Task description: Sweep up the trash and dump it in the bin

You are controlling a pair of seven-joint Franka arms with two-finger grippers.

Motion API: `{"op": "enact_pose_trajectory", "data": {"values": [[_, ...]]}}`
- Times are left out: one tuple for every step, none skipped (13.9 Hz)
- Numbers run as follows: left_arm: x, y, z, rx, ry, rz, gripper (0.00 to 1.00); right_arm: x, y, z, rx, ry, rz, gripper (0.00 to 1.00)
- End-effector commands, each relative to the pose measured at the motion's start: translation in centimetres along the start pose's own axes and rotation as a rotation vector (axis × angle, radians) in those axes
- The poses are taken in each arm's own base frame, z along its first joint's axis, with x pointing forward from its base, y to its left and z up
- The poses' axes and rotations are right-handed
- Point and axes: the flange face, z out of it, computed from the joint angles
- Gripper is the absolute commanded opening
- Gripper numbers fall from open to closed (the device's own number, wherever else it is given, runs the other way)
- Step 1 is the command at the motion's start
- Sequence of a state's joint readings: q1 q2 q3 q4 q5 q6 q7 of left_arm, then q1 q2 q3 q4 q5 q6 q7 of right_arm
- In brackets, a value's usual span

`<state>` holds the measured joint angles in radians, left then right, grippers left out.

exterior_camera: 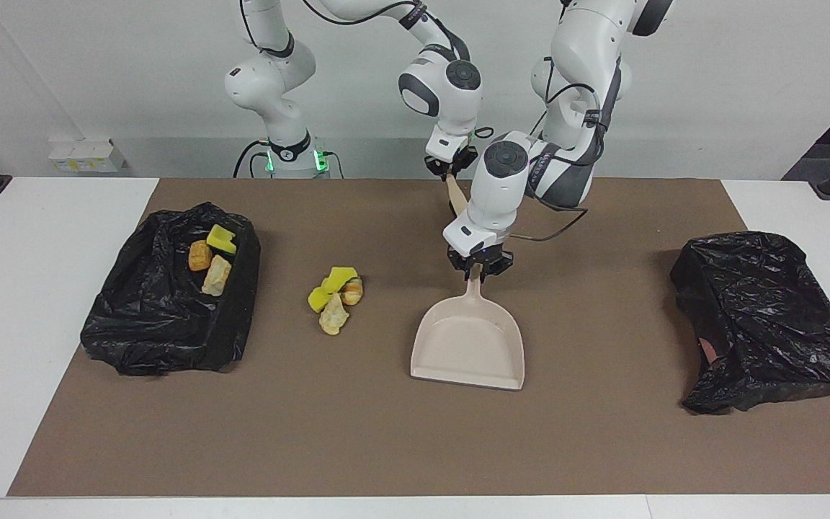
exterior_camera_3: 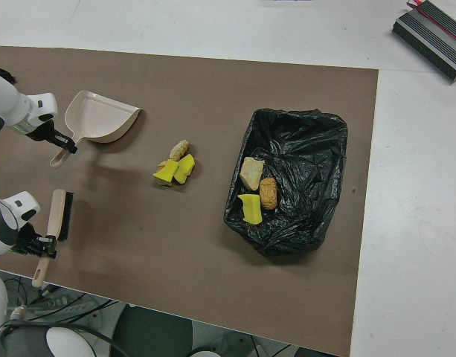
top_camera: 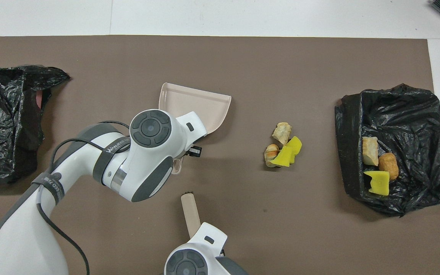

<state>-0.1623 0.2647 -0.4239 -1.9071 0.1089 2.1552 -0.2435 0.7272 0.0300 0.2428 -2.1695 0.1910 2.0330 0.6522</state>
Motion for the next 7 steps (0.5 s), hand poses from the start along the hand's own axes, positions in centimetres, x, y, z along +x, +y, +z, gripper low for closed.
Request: {"op": "enact_pose_trajectory", "data": {"values": [[-0.3,-2.0,-3.5,0.045,-0.036,0.259,0.00,0.1,5.9,-5.0,-0.003,-0.009,0.019,0.00],[-0.8,-2.9,-4.4,0.054,-0.051,0.357,0.00,0.4,8.4,-6.2,0.004,-0.001,0.039,0.00],[-1.1,-3.4,-4.7,0.054,-0.073,0.465,0.00,0.4,9.9,-7.2,0.003,0.011,0.048,0.00],[-1.2,-3.4,-4.7,0.052,-0.084,0.562,0.00,1.0,11.7,-7.6,-0.019,0.017,0.059,0.00],[-1.2,-3.5,-4.6,0.050,-0.087,0.623,0.00,1.5,13.0,-7.9,-0.045,0.031,0.074,0.00],[-1.5,-3.4,-4.7,0.052,-0.088,0.685,0.00,2.3,14.5,-8.1,-0.086,0.052,0.088,0.00],[-1.6,-3.4,-4.6,0.055,-0.093,0.770,0.00,3.6,16.7,-8.2,-0.140,0.074,0.107,0.00]]}}
